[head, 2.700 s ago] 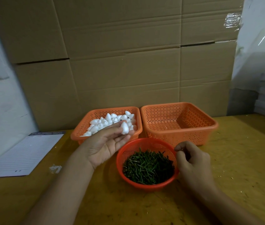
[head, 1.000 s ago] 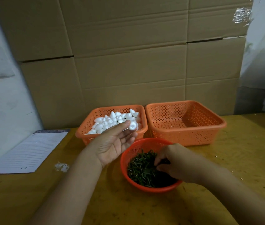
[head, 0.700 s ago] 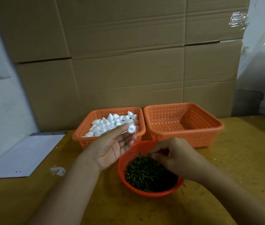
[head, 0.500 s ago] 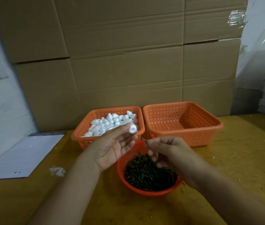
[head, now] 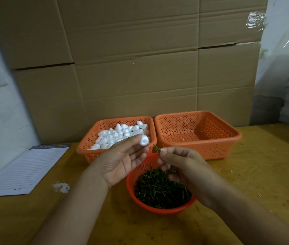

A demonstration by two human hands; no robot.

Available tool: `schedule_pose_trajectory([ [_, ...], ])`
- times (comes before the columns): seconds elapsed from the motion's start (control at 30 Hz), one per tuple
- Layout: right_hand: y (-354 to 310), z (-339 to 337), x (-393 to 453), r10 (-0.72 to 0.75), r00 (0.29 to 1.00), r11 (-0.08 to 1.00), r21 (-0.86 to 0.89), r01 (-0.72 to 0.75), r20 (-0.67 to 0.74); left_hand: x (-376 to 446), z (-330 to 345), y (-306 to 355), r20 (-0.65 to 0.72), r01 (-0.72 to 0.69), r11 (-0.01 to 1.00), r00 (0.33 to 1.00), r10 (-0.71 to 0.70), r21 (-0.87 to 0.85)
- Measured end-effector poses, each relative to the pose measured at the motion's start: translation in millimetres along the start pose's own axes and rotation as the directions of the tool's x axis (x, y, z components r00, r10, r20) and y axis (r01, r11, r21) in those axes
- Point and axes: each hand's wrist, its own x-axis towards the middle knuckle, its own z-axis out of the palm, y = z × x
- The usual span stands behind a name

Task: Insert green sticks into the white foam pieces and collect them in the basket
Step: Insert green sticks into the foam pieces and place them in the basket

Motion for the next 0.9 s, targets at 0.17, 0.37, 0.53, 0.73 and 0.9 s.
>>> schedule_pose_trajectory([
  [0.17,0.7,3.1,-0.6,-0.058,0.993,0.994,-0.094,0.048,-0.105,-2.0,1.7,1.2,0.055,-0.025,1.000,0.998,0.025,-0.002],
  [0.37,2.6,10.8,-2.2,-0.204,0.954,0.967,-0.197,0.161,-0.220,-1.5,3.2,1.4,0.102,-0.052,0.999,0.993,0.054,-0.017],
  [0.53,1.9,12.6,-3.6,-0.303,0.915,0.942,-0.231,0.245,-0.265,-1.4,3.0,-0.9,0.111,-0.066,0.998,0.992,0.065,0.009],
  [0.73,2.0,14.7,-6.2,-0.343,0.902,0.926,-0.252,0.280,-0.262,-1.8,2.9,-2.4,0.132,-0.055,0.998,0.990,0.056,-0.011],
  [0.9,2.6,15.1,-6.4,-0.329,0.906,0.930,-0.257,0.262,-0.268,-1.6,3.1,-0.7,0.141,-0.067,0.998,0.988,0.068,-0.009],
])
